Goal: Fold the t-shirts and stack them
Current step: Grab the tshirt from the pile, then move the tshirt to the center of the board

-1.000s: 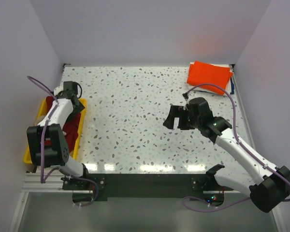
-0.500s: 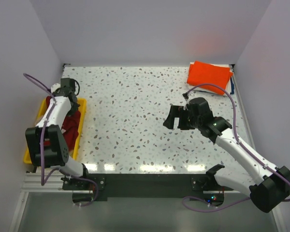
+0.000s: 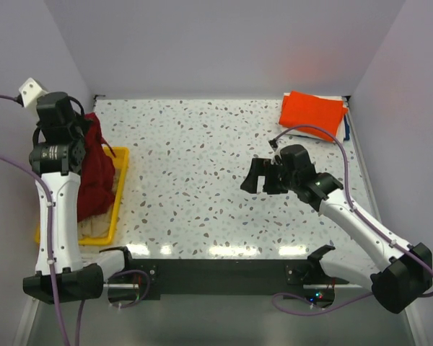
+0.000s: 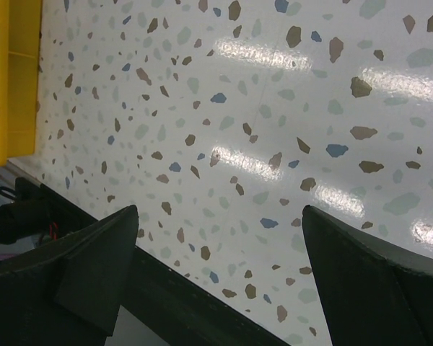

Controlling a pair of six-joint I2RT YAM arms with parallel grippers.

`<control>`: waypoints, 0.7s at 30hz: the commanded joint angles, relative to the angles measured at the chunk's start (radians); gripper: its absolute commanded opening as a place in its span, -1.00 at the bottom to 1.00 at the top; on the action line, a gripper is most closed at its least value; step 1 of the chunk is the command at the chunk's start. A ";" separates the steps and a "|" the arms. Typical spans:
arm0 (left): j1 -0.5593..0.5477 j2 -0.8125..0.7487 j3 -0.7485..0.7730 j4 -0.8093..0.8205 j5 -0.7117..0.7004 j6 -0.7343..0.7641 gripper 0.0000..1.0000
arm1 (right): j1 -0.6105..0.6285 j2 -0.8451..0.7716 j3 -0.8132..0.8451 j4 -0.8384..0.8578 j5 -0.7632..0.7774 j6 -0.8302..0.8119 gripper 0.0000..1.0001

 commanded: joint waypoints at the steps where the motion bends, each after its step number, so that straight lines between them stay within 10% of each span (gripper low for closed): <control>1: 0.008 -0.022 0.160 0.107 0.112 0.067 -1.00 | 0.000 -0.002 -0.001 0.047 -0.041 0.005 0.98; 11: -0.012 0.086 0.524 0.354 0.658 0.062 -1.00 | 0.000 -0.039 0.021 0.073 -0.028 -0.008 0.98; 21: -0.311 0.189 0.571 0.461 0.680 0.035 -1.00 | 0.000 -0.090 0.041 0.051 0.038 -0.018 0.98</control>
